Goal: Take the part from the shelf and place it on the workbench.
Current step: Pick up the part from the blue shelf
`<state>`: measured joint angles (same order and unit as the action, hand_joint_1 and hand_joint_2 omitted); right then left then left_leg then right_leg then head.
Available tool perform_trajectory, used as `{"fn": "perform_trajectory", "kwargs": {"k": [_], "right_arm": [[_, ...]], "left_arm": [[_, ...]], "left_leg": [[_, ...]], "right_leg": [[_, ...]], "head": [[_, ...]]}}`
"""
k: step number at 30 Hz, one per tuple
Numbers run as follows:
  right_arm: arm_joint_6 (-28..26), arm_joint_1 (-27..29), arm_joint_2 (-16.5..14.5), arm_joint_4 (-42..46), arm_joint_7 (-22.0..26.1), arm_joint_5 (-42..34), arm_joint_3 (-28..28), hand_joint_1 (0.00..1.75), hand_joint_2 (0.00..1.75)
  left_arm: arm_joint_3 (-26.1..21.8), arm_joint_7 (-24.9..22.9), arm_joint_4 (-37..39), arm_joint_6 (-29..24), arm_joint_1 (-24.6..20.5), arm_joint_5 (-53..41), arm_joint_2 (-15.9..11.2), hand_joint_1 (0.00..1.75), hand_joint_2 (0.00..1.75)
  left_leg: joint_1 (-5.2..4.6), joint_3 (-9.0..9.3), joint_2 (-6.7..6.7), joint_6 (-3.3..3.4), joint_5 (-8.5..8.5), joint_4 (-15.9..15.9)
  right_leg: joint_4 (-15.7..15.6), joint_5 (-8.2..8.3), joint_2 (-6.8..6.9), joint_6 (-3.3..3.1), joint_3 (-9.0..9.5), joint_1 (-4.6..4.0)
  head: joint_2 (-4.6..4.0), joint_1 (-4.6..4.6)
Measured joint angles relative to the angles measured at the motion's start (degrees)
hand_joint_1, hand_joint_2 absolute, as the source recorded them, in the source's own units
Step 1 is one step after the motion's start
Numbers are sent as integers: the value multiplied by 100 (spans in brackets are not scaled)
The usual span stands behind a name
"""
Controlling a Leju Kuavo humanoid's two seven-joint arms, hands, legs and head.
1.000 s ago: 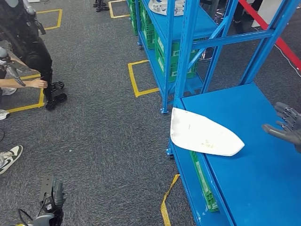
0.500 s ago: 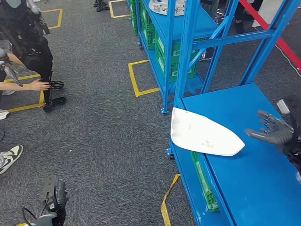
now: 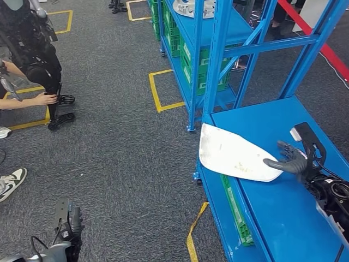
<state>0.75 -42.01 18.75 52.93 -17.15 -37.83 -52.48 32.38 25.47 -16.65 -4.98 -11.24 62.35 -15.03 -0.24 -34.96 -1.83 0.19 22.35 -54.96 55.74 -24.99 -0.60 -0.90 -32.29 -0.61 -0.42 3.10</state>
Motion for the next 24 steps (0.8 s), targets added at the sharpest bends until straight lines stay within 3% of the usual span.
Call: {"fn": "perform_trajectory", "kwargs": {"k": [24], "right_arm": [[227, -206, -524, -536, -127, 166, -109, 0, 175]], "left_arm": [[-5, 34, 0, 130, 2, 285, 4, 0, 0]], "left_leg": [[0, 58, 4, 0, 1, 1]], "right_leg": [[-2, -2, -5, 2, 55, 0]], "head": [[0, 1]]}}
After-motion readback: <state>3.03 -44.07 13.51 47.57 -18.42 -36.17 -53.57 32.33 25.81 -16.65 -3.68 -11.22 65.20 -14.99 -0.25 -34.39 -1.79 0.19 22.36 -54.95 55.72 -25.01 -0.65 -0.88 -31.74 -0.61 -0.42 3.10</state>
